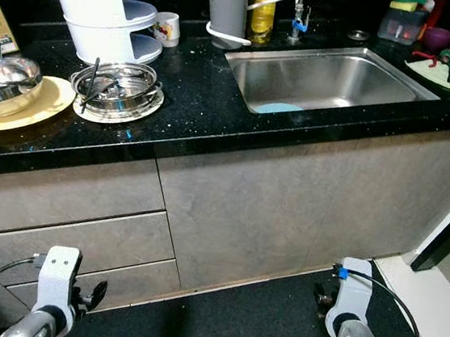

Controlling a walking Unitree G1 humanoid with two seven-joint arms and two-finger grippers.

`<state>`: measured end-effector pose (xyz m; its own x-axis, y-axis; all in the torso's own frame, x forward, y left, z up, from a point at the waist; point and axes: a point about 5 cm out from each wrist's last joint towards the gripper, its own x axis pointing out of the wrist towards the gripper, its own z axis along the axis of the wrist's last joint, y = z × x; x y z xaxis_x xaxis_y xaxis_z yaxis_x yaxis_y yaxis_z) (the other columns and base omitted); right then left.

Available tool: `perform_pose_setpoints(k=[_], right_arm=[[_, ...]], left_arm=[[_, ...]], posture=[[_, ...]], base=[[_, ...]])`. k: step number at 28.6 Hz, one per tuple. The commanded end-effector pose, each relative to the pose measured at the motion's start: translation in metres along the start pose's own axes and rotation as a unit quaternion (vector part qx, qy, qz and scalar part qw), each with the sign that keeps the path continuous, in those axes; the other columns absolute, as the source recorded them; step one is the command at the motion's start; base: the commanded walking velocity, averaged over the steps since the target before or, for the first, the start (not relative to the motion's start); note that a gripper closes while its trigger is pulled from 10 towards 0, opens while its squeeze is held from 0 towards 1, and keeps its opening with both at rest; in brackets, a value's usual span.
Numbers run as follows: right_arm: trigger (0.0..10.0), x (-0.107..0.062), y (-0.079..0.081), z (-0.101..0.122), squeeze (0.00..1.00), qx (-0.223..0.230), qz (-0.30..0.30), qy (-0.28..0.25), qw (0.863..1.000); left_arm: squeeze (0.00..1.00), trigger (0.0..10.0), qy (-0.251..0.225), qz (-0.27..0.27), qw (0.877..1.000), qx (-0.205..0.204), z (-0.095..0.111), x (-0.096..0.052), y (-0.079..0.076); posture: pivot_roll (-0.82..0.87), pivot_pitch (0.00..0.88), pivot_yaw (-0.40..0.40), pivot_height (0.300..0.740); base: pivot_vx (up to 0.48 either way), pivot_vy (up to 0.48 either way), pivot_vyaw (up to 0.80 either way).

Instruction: Kitchen organization

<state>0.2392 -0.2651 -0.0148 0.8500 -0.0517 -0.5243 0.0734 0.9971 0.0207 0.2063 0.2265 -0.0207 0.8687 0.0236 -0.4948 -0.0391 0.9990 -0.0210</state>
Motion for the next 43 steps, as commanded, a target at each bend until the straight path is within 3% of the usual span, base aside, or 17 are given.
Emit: perform_pose_setpoints(k=[1,5,9,14,15,19,24,43], right_arm=[[10.0,-0.001,0.001,-0.005,0.0,-0.015,-0.003,0.005,1.0],[10.0,-0.003,-0.001,-0.005,0.0,-0.024,-0.003,0.0,1.0],[10.0,-0.009,-0.004,-0.012,0.0,-0.064,-0.001,0.003,0.998],[10.0,-0.014,-0.005,-0.016,0.0,-0.037,0.003,-0.003,0.999],[10.0,-0.017,-0.006,-0.022,0.0,-0.004,0.006,-0.001,1.0],[10.0,-0.022,-0.002,-0.03,0.0,0.037,0.033,0.002,0.999],[10.0,-0.018,-0.003,-0.027,0.0,0.041,0.029,0.007,0.999],[10.0,-0.022,-0.004,-0.031,0.0,0.048,0.027,0.009,0.998]], left_arm=[[0.0,10.0,-0.007,-0.001,1.0,-0.012,-0.002,-0.001,0.001],[0.0,10.0,-0.014,-0.007,1.0,-0.014,-0.002,-0.003,0.001],[0.0,10.0,-0.015,-0.011,1.0,-0.022,-0.006,-0.008,0.003],[0.0,10.0,-0.021,-0.021,0.998,-0.046,-0.009,-0.016,0.002],[0.0,10.0,-0.017,-0.02,0.997,-0.072,-0.016,-0.021,0.002],[0.0,10.0,-0.033,-0.015,0.99,-0.137,-0.016,-0.024,0.007],[0.0,10.0,-0.035,-0.064,0.994,-0.082,-0.012,-0.021,-0.004],[0.0,10.0,-0.058,-0.04,0.993,-0.093,-0.01,-0.028,0.003]], posture=[[-0.03,0.0,0.005,0.74],[-0.03,0.0,0.005,0.74],[-0.03,0.0,0.006,0.74],[-0.02,0.0,0.008,0.74],[-0.02,0.0,0.009,0.74],[-0.01,0.0,0.015,0.74],[-0.01,0.0,0.012,0.74],[-0.02,0.0,0.011,0.74]], base=[[0.0,0.0,0.0],[0.0,0.0,0.0],[0.0,0.0,0.0],[0.0,0.0,0.0],[0.0,0.0,0.0],[0.0,0.0,0.0],[0.0,0.0,0.0],[0.0,0.0,0.0]])
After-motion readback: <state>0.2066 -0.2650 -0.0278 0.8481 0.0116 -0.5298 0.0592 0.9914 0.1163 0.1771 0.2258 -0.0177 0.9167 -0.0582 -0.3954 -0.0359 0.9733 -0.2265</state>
